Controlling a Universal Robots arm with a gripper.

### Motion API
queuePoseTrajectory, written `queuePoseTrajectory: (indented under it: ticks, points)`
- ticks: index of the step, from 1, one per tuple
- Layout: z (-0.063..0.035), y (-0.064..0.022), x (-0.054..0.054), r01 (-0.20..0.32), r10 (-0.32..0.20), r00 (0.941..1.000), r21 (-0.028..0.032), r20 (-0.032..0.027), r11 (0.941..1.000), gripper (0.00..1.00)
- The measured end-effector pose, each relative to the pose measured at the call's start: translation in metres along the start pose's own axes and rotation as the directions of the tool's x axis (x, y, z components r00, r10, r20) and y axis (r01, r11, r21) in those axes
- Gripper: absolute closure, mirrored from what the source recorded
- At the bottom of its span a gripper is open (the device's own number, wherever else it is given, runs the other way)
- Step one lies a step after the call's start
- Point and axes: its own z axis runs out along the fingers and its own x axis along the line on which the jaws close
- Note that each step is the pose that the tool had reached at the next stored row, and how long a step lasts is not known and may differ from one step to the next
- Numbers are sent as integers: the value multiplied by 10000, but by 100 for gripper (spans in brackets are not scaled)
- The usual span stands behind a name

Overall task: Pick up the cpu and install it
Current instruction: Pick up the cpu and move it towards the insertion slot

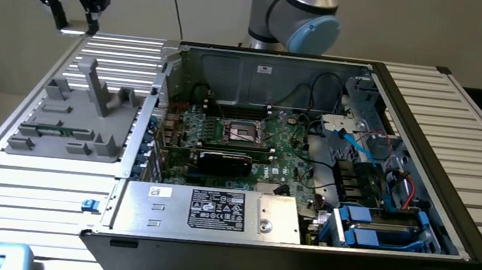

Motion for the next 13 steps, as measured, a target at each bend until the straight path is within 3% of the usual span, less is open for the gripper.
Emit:
queuePoseTrajectory:
  ticks: [13]
  points:
    - [-177,-6,-581,0,0,10000,0,0,10000,45]
